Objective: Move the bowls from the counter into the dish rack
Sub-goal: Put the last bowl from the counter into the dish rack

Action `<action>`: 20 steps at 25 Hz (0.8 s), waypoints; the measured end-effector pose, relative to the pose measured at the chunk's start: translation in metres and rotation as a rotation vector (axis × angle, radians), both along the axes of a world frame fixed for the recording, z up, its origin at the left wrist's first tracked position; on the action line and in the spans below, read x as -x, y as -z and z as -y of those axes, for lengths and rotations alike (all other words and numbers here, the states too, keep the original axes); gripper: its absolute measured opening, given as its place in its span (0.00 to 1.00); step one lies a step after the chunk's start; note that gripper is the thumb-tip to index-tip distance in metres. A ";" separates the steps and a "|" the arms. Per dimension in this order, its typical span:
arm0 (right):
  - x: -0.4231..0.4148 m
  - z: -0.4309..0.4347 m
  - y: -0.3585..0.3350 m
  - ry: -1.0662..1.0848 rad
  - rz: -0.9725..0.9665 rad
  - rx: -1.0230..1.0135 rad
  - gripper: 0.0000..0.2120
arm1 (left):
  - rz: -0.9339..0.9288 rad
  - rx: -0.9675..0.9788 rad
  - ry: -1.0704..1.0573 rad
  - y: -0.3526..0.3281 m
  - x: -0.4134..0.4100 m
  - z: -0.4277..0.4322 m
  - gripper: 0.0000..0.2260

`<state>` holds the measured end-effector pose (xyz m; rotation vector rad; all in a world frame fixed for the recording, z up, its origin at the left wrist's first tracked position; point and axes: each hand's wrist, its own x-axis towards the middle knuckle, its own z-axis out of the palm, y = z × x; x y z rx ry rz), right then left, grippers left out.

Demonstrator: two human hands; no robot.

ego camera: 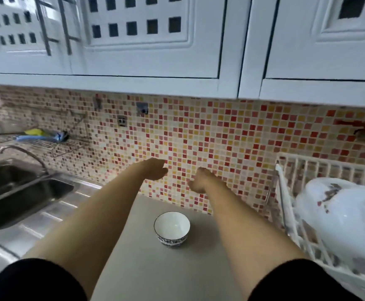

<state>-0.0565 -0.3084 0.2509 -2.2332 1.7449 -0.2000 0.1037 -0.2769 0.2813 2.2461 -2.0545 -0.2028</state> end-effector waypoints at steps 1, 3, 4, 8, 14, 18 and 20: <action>-0.010 -0.002 0.021 0.034 0.010 -0.018 0.31 | 0.000 -0.019 0.002 0.019 -0.009 -0.003 0.22; -0.022 0.002 0.063 0.092 0.053 -0.026 0.31 | -0.016 -0.057 -0.007 0.058 -0.033 0.002 0.23; -0.025 0.001 0.083 0.120 0.070 -0.024 0.31 | -0.029 -0.099 -0.020 0.077 -0.040 0.006 0.23; -0.031 0.012 0.151 0.210 0.146 -0.054 0.30 | -0.129 -0.226 -0.104 0.162 -0.060 0.021 0.25; -0.053 0.035 0.244 0.420 0.396 -0.256 0.32 | -0.381 -0.305 -0.206 0.260 -0.046 0.032 0.22; -0.064 0.054 0.301 0.491 0.583 -0.396 0.27 | -0.560 -0.274 -0.354 0.298 -0.039 0.048 0.26; -0.069 0.056 0.309 0.518 0.719 -0.472 0.23 | -0.638 -0.231 -0.450 0.305 -0.031 0.054 0.24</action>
